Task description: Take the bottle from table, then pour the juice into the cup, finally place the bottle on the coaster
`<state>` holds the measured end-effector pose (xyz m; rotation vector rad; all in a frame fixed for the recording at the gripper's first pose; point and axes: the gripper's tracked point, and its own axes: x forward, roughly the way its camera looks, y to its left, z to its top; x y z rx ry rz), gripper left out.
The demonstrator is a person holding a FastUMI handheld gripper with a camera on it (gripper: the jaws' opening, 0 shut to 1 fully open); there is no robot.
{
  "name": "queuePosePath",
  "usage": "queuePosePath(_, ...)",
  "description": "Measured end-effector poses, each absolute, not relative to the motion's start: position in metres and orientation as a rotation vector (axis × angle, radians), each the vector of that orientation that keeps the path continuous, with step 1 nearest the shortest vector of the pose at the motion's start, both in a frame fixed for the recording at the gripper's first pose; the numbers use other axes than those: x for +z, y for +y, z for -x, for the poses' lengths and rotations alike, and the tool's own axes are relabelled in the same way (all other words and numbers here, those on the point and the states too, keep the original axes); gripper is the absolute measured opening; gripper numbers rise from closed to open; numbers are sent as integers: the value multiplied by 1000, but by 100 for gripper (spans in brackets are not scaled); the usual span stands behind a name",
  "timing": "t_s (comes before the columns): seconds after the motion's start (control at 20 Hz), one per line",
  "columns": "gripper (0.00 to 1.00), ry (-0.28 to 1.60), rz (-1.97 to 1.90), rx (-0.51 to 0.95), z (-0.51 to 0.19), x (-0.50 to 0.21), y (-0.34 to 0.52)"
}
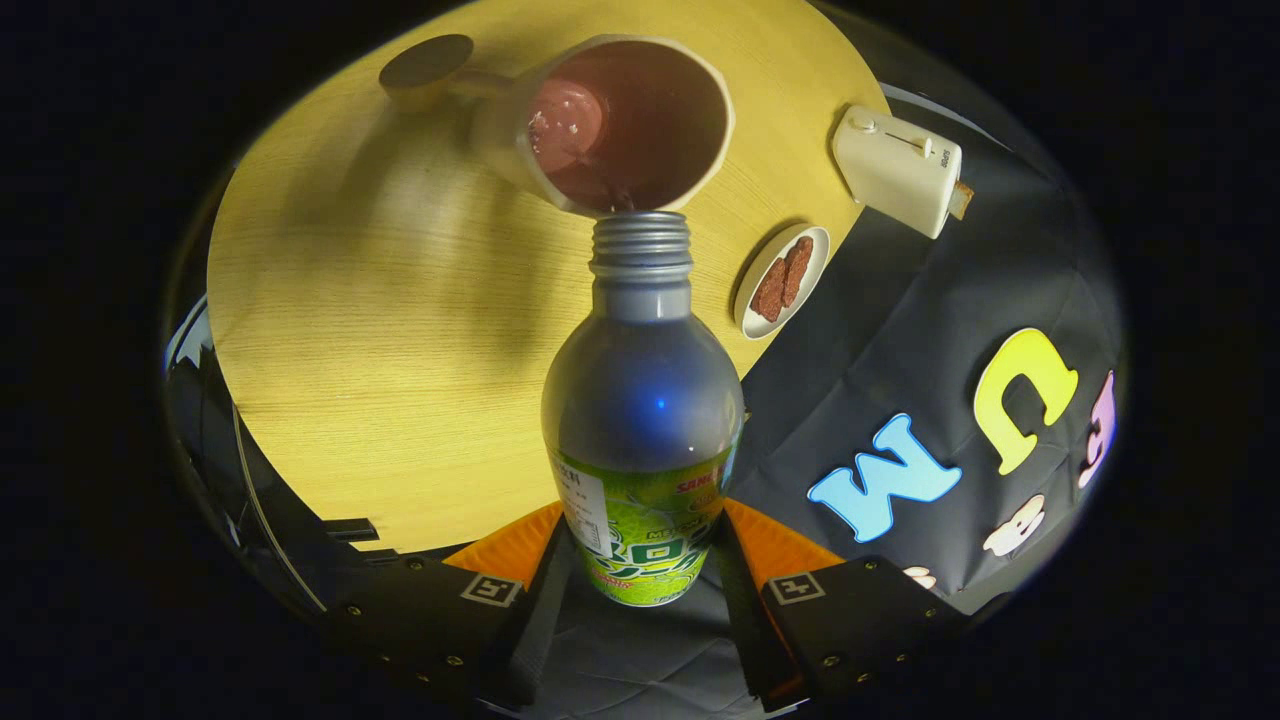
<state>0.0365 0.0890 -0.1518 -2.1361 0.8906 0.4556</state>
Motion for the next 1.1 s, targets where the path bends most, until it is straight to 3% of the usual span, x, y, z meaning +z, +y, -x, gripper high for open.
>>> queuePosePath(1.1, 74, 867, 2202, 449, -43, -143, 104)
